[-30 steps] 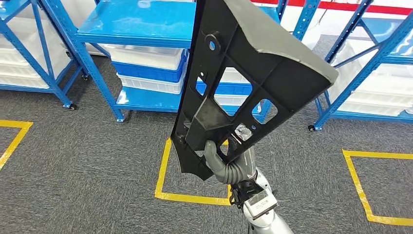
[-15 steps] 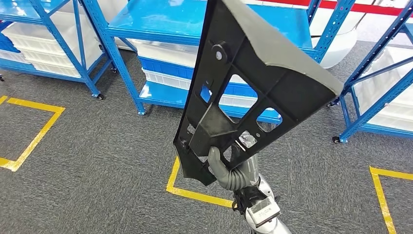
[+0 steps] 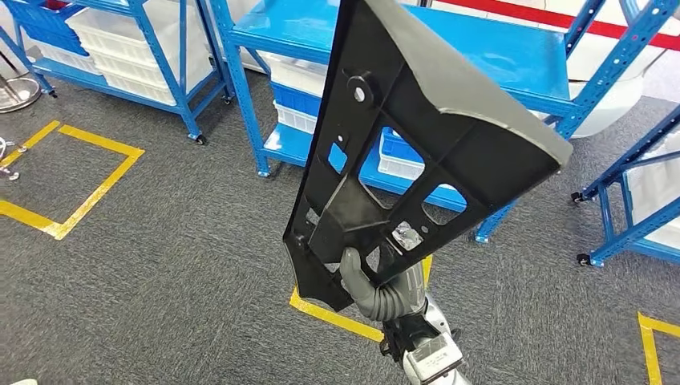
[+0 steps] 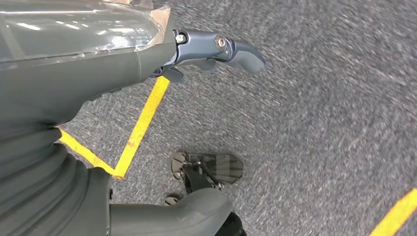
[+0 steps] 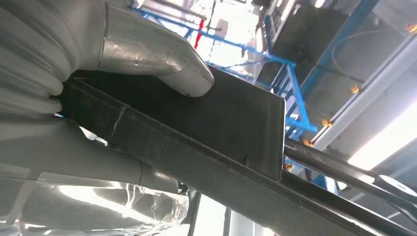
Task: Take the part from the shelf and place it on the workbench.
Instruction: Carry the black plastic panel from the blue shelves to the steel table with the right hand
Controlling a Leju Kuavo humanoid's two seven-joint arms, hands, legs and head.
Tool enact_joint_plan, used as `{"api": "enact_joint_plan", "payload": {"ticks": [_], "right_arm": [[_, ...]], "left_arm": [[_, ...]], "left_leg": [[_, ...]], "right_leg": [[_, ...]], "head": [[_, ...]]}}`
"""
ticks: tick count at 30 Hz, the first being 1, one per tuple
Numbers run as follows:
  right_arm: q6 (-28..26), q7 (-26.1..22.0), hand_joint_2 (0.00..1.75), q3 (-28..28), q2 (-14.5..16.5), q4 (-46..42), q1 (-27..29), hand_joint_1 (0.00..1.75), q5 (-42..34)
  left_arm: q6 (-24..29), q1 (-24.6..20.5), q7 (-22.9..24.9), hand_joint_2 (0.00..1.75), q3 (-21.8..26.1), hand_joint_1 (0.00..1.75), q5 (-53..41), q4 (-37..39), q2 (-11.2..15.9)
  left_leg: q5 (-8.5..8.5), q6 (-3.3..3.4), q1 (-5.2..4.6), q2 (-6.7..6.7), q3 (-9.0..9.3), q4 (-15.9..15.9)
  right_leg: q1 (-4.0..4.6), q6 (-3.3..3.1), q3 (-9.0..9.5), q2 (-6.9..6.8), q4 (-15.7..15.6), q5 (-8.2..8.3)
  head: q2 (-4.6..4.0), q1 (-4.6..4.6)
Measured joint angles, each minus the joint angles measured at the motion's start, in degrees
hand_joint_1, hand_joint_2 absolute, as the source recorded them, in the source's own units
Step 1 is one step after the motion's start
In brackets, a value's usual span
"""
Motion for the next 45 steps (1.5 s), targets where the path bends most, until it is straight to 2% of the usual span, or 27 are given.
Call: {"api": "enact_joint_plan", "payload": {"ticks": [3,5,6,8,9,11,13,15,18,20,21,22,24,26,29,31,33,34,35,36,37,38,40,41,42,44,45], "right_arm": [[0.00,0.02,1.75,-0.23,-0.10,-0.16,0.20,1.75,0.00],[0.00,0.03,1.75,-0.38,-0.20,-0.15,0.47,1.75,0.00],[0.00,0.03,1.75,-0.43,-0.23,-0.15,0.54,1.75,0.00],[0.00,0.03,1.75,-0.53,-0.23,-0.16,0.56,1.75,0.00],[0.00,0.03,1.75,-0.55,-0.23,-0.17,0.57,1.75,0.00],[0.00,0.03,1.75,-0.57,-0.23,-0.18,0.59,1.75,0.02],[0.00,0.03,1.75,-0.58,-0.21,-0.18,0.59,1.75,0.04],[0.00,0.03,1.75,-0.60,-0.06,-0.21,0.56,1.75,0.02],[0.05,0.03,1.75,-0.67,0.17,-0.30,0.59,1.75,0.02],[0.14,0.15,1.75,-0.71,0.20,-0.31,0.60,1.75,0.08],[0.21,0.30,1.75,-0.73,0.23,-0.31,0.59,1.75,0.16],[0.30,0.51,1.75,-0.80,0.31,-0.31,0.57,1.75,0.31],[0.43,0.91,1.75,-1.13,0.58,-0.31,0.43,1.75,0.61],[0.46,1.08,1.75,-1.78,0.80,-0.31,0.15,1.75,0.73],[0.52,0.83,1.75,-2.80,0.79,-0.33,-0.04,1.75,0.70],[0.83,0.10,1.75,-3.42,0.65,-0.37,-0.04,1.75,0.15],[1.71,-0.67,1.75,-4.40,0.37,-0.38,-0.03,1.75,-1.61],[2.28,-0.86,1.75,-5.00,0.27,-0.38,-0.05,1.75,-2.50],[2.94,-0.91,1.75,-5.66,0.21,-0.37,-0.08,1.75,-3.22],[3.46,-0.86,1.75,-6.25,0.22,-0.37,-0.11,1.75,-3.51],[3.85,-0.80,1.75,-6.71,0.24,-0.37,-0.14,1.75,-3.57],[4.13,-0.75,1.75,-7.11,0.26,-0.37,-0.15,1.75,-3.54],[4.34,-0.70,1.75,-7.67,0.31,-0.34,-0.15,1.75,-3.38],[4.38,-0.69,1.75,-7.91,0.36,-0.33,-0.13,1.75,-3.33],[4.39,-0.67,1.75,-8.08,0.43,-0.31,-0.11,1.75,-3.31],[4.39,-0.63,1.75,-8.30,0.63,-0.31,-0.10,1.75,-3.37],[4.40,-0.62,1.75,-8.40,0.77,-0.31,-0.10,1.75,-3.40]], "left_arm": [[-0.07,-0.09,0.01,1.75,0.00,0.00,0.00,0.00,0.02],[-0.10,-0.02,0.02,1.75,0.01,0.00,0.00,0.00,0.02],[-0.11,0.03,0.03,1.75,0.01,0.00,0.00,0.00,0.00],[-0.11,0.04,0.05,1.75,0.00,0.00,0.00,0.00,-0.06],[-0.11,0.02,0.05,1.75,0.00,0.00,0.00,0.00,-0.08],[-0.11,0.03,0.07,1.75,0.01,0.00,-0.01,0.00,-0.07],[-0.11,0.16,0.07,1.75,0.01,0.00,-0.02,0.00,0.00],[-0.11,0.25,0.07,1.75,0.01,0.00,-0.02,0.00,0.08],[-0.11,0.12,0.07,1.75,0.00,0.00,-0.02,0.00,0.09],[-0.15,0.13,0.08,1.75,0.00,0.00,-0.18,0.00,0.08],[-0.21,0.15,0.09,1.75,0.00,0.00,-0.33,0.00,0.10],[-0.36,0.16,0.09,1.75,-0.01,0.00,-0.59,0.00,0.16],[-0.80,0.05,0.04,1.75,-0.10,0.00,-1.14,-0.04,0.40],[-1.19,-0.20,-0.08,1.75,-0.33,0.00,-1.57,-0.20,0.62],[-0.98,-0.40,-0.27,1.75,-0.54,0.00,-1.27,-0.38,0.74],[-0.38,-0.47,-0.47,1.75,-0.42,0.00,-0.62,-0.40,0.61],[0.65,-0.58,-0.68,1.75,-0.06,0.00,-0.01,-0.42,0.42],[1.13,-0.61,-0.74,1.75,0.14,0.00,0.16,-0.41,0.36],[1.63,-0.53,-0.79,1.75,0.36,0.00,0.31,-0.40,0.28],[1.94,-0.41,-0.80,1.75,0.56,0.00,0.32,-0.40,0.22],[2.18,-0.29,-0.78,1.75,0.73,0.00,0.32,-0.39,0.17],[2.32,-0.17,-0.79,1.75,0.92,0.00,0.32,-0.39,0.12],[2.47,-0.11,-0.92,1.75,1.25,0.00,0.31,-0.40,0.20],[2.52,-0.05,-1.05,1.75,1.42,0.00,0.31,-0.42,0.27],[2.56,0.06,-1.18,1.75,1.57,0.00,0.31,-0.44,0.34],[2.63,0.39,-1.34,1.75,1.80,0.00,0.31,-0.45,0.46],[2.67,0.50,-1.36,1.75,1.86,0.00,0.28,-0.45,0.49]], "left_leg": [[0.54,0.71,0.15,-1.60,-0.14,-0.42],[0.67,0.69,0.12,-2.91,-0.34,-0.39],[0.75,0.62,0.13,-3.57,-0.37,-0.35],[0.87,0.34,0.15,-4.88,-0.41,-0.19],[0.89,0.11,0.04,-5.48,-0.52,-0.01],[1.02,-0.52,-0.12,-6.31,-0.92,0.19],[1.33,-1.24,0.01,-6.97,-1.30,0.14],[0.39,-1.82,0.16,-5.95,-2.09,1.47],[-4.98,-2.60,0.36,-2.39,-6.34,11.08],[-6.62,-2.91,0.53,-1.59,-8.48,16.12],[-5.93,-2.91,0.57,-1.39,-8.07,15.64],[-4.42,-2.78,0.58,-1.06,-6.52,12.96],[-1.45,-2.15,0.25,1.05,-2.12,5.16],[-0.49,-1.45,-0.31,2.51,-0.04,0.96],[-0.18,-0.64,-0.57,1.15,-0.11,0.14],[0.44,0.08,-0.28,0.09,0.21,-0.65],[0.82,0.55,-0.10,-1.17,0.15,-0.93],[0.90,0.65,-0.09,-1.84,0.04,-0.92],[0.93,0.65,-0.07,-2.64,-0.04,-0.90],[0.96,0.61,-0.03,-3.41,-0.07,-0.84],[0.98,0.54,0.03,-4.13,-0.07,-0.76],[0.94,0.38,0.13,-4.95,-0.09,-0.55],[0.74,-0.26,0.12,-6.30,-0.39,0.11],[0.70,-0.69,0.10,-6.86,-0.66,0.37],[0.77,-1.10,0.08,-7.22,-0.92,0.43],[0.96,-1.72,0.33,-7.57,-1.34,0.40],[0.59,-1.96,0.41,-6.88,-1.64,0.94]], "right_leg": [[-0.41,-0.42,-4.75,3.12,10.42,-4.85],[-0.51,-0.02,-6.90,3.56,14.88,-6.02],[-0.55,0.46,-6.30,3.66,13.65,-5.15],[-0.87,1.42,-2.56,4.88,5.82,-1.75],[-0.98,1.53,-0.88,5.70,2.01,-0.28],[-1.01,1.03,0.58,6.71,-1.54,1.01],[-0.99,0.16,0.54,5.91,-1.63,1.40],[-1.29,-0.73,0.55,4.95,-1.85,1.80],[-1.13,-1.65,0.50,3.20,-1.96,1.94],[-0.86,-1.74,0.46,1.95,-1.94,1.87],[-0.78,-1.78,0.48,1.37,-1.94,1.83],[-0.72,-1.81,0.54,0.82,-1.94,1.80],[-0.40,-1.72,0.66,-0.03,-1.90,1.66],[0.00,-1.44,0.62,-0.83,-1.85,1.50],[0.13,-0.79,0.64,-1.70,-1.82,1.20],[0.03,-0.58,-0.27,0.35,0.49,-0.29],[-0.29,-0.89,-3.46,2.88,7.32,-3.48],[-0.44,-0.96,-5.26,3.32,11.00,-4.86],[-0.59,-0.75,-6.62,3.54,13.65,-5.59],[-0.76,-0.25,-6.81,3.63,13.85,-5.19],[-0.94,0.35,-6.15,3.70,12.34,-4.12],[-1.28,1.09,-4.37,4.13,8.47,-2.21],[-1.68,1.70,-1.29,5.68,1.56,0.37],[-1.73,1.59,-0.34,6.21,-0.62,1.12],[-1.55,1.18,-0.27,6.31,-0.91,1.14],[-1.48,0.34,-0.24,5.41,-0.95,1.51],[-1.55,-0.05,-0.21,4.99,-1.01,1.66]], "head": [[0.00,0.09],[0.00,0.09],[0.00,0.09],[0.00,0.11],[0.00,0.09],[0.00,0.05],[0.00,0.01],[0.00,-0.13],[0.00,-0.46],[0.00,-0.46],[0.00,-0.47],[0.00,-0.48],[0.00,-0.48],[0.00,-0.42],[0.00,-0.38],[0.00,-0.31],[0.00,-0.20],[0.00,-0.16],[0.00,-0.14],[0.00,-0.13],[0.00,-0.14],[0.00,-0.13],[0.00,-0.12],[0.00,-0.13],[0.00,-0.14],[0.00,-0.16],[0.00,-0.19]]}}
